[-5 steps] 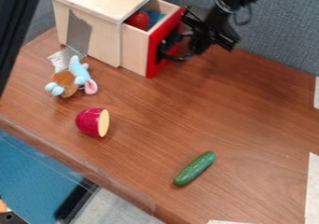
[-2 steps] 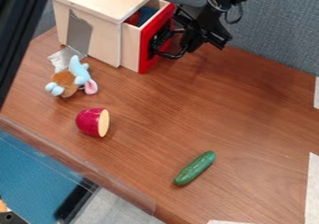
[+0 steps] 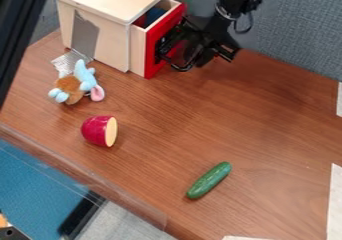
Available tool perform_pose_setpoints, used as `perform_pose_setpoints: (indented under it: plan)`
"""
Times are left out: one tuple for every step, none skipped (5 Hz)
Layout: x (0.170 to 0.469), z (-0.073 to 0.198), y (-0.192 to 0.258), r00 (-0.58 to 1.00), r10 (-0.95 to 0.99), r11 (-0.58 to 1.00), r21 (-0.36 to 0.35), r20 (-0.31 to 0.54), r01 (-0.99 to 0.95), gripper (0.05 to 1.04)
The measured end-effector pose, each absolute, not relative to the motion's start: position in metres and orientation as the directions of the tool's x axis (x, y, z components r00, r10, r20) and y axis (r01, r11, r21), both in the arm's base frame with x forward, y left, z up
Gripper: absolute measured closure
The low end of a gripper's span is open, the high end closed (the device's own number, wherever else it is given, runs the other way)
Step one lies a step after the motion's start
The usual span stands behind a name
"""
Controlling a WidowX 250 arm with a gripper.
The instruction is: Close the drawer
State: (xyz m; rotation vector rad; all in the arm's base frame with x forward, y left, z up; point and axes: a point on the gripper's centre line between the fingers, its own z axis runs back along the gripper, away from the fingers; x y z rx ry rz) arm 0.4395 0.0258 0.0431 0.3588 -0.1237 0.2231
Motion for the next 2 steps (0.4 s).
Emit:
perform_pose_setpoints:
  plan:
    - [0.436, 0.072, 0.019, 0.966, 0.191, 0.939, 0.254, 0.175, -0.231, 0.307]
    - [0.425, 0.098, 0.005, 0.973, 0.145, 0.976, 0.134, 0.18, -0.17, 0.087]
